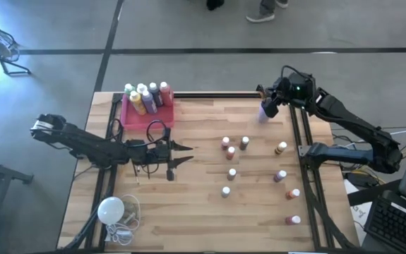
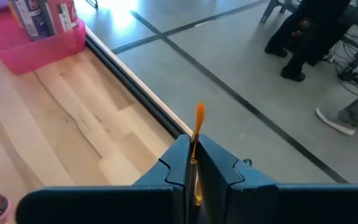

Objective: Pick & Place Paint Supplies
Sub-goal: Put the gold paint brush into the purple cup

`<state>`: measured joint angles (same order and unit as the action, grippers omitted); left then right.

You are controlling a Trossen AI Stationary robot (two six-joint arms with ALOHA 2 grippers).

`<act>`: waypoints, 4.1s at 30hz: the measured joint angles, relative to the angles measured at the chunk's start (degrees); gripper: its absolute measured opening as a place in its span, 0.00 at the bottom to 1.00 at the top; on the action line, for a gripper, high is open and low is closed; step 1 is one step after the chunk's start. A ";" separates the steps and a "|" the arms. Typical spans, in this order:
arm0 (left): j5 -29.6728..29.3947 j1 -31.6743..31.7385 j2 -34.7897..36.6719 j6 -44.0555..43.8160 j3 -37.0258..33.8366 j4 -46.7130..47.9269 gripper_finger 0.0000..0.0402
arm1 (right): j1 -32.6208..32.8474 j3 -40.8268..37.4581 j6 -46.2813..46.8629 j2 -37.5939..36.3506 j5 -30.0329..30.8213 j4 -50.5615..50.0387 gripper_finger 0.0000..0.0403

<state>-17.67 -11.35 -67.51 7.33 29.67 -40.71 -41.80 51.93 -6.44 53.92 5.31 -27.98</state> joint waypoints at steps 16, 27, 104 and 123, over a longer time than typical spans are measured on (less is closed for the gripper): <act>-0.02 0.02 0.00 0.00 0.00 0.24 0.33 | -0.28 -9.56 0.34 -3.84 0.10 5.24 0.04; 0.00 0.02 0.00 -0.02 0.00 0.26 0.33 | -0.75 -17.84 1.32 -6.58 0.08 11.20 0.04; 0.00 0.09 0.02 0.13 0.00 0.67 0.33 | -5.98 -10.74 3.48 -3.59 -8.82 10.18 0.37; -0.24 0.09 0.21 0.18 -0.04 6.67 0.33 | 13.18 -8.56 5.66 -3.50 -20.80 25.32 0.17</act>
<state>-17.91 -11.27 -67.30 7.51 29.63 -34.04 -28.63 43.37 -0.77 50.41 -15.48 -2.66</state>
